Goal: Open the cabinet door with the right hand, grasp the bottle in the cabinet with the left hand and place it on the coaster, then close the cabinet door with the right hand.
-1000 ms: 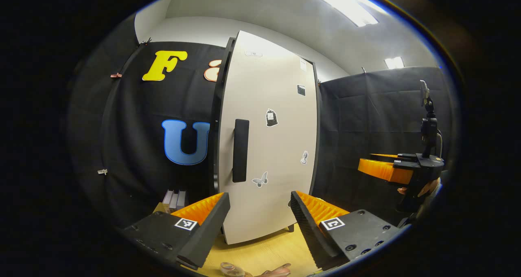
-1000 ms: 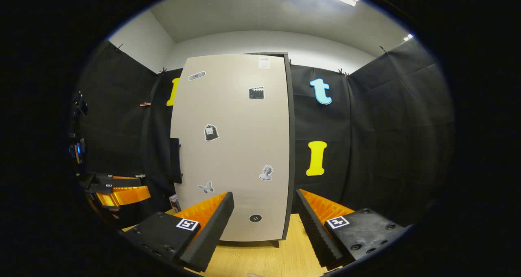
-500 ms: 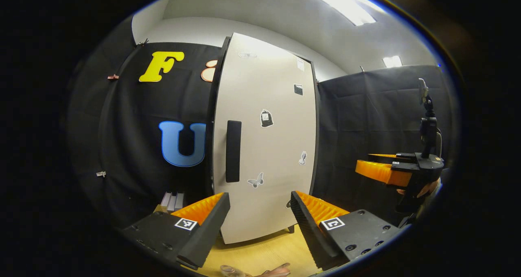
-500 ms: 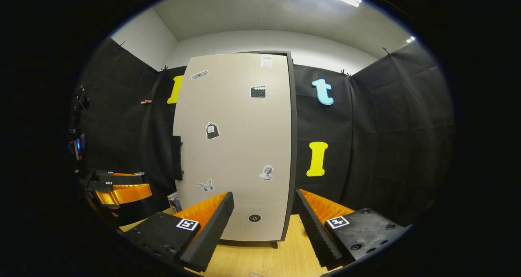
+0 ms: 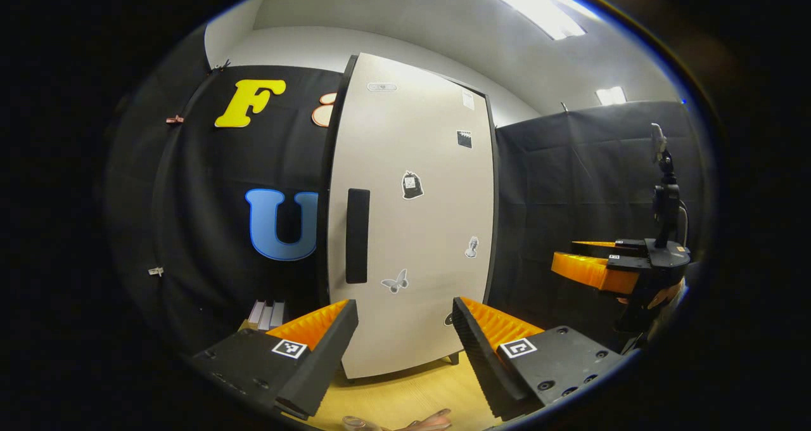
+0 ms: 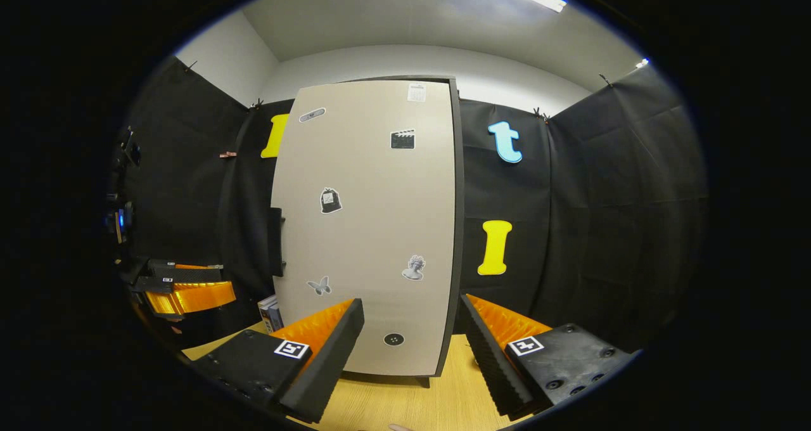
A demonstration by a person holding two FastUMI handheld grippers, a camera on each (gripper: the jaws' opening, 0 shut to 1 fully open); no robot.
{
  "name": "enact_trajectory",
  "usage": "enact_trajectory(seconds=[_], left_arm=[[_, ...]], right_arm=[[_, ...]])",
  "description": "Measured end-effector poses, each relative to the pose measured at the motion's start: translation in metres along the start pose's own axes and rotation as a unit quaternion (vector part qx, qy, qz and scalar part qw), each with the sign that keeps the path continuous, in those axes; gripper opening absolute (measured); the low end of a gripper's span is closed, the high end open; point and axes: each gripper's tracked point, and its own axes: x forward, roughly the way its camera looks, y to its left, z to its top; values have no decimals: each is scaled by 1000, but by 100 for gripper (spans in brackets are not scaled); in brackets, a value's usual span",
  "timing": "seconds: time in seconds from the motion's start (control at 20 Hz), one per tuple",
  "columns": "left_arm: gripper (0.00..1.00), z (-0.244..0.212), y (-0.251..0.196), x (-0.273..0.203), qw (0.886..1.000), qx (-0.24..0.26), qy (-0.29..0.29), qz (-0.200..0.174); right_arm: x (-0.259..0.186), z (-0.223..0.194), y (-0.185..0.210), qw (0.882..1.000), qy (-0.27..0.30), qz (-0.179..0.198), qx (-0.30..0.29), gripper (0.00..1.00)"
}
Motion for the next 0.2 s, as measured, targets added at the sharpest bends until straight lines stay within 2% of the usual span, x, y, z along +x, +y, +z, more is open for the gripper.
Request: enact_trajectory(seconds=[0.2], left_arm=[[95,2,3,1,1000,-2,-1,3]], right_arm=[[4,3,3,1000,-3,5,0,98]])
